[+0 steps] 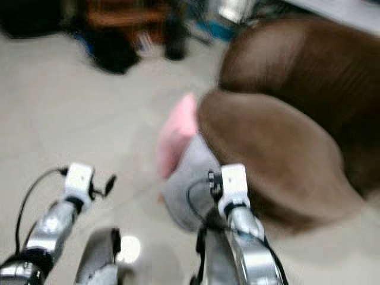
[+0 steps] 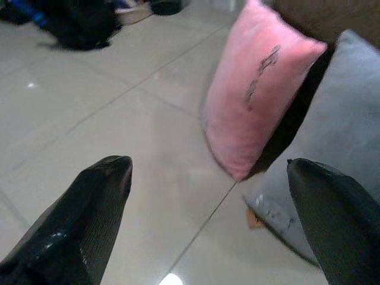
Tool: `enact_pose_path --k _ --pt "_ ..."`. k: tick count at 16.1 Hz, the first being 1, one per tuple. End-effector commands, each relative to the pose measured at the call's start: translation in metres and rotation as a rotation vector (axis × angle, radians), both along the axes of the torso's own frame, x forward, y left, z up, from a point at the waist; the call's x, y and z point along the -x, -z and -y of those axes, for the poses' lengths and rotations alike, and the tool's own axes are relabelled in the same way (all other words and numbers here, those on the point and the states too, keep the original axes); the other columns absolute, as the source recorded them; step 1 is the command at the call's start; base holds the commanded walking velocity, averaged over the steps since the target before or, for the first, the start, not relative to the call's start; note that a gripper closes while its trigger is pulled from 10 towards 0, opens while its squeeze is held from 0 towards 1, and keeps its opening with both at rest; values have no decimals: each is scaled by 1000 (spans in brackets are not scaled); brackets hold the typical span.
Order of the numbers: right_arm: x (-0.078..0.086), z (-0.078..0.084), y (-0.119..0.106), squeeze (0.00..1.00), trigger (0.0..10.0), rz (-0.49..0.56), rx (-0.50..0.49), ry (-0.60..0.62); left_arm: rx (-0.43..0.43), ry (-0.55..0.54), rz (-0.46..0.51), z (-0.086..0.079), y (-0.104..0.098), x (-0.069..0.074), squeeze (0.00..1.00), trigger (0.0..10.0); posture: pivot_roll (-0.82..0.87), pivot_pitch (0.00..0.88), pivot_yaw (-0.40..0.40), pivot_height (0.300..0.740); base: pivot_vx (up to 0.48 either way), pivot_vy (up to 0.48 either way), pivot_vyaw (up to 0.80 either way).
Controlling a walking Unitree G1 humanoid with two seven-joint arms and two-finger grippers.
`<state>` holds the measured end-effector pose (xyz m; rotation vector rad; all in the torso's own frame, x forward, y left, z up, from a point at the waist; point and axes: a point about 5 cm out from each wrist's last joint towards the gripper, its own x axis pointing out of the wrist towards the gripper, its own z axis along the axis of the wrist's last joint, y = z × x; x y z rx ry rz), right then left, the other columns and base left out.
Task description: Move the pillow to the sofa from floor
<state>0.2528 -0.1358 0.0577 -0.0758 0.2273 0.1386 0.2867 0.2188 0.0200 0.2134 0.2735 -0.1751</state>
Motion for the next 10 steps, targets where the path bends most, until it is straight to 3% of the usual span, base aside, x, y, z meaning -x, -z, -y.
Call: enact_pose_path --k 1,2,6,7,9,10 --pt "1 5 4 0 10000 -10 -8 26 -9 46 -6 10 0 -4 698 10000 154 74 -88 566 251 0 -800" --pt "1 3 4 0 10000 -8 -10 23 -14 46 -17 9 1 -4 698 10000 156 74 -82 566 251 0 -656" --pt "2 -5 4 0 10000 1 -32 -19 -24 77 26 10 -2 -3 675 10000 163 78 -71 566 254 0 0" --pt "2 -8 4 0 10000 10 5 -57 -23 74 25 9 -1 -2 675 10000 169 78 -74 566 255 0 0" --pt "2 -12 6 0 10000 8 40 -97 -26 70 22 9 2 1 667 10000 177 78 -82 566 251 0 800" --pt "1 -15 7 0 10000 4 37 -106 -18 92 89 13 -4 4 659 10000 182 79 -88 566 251 0 800"
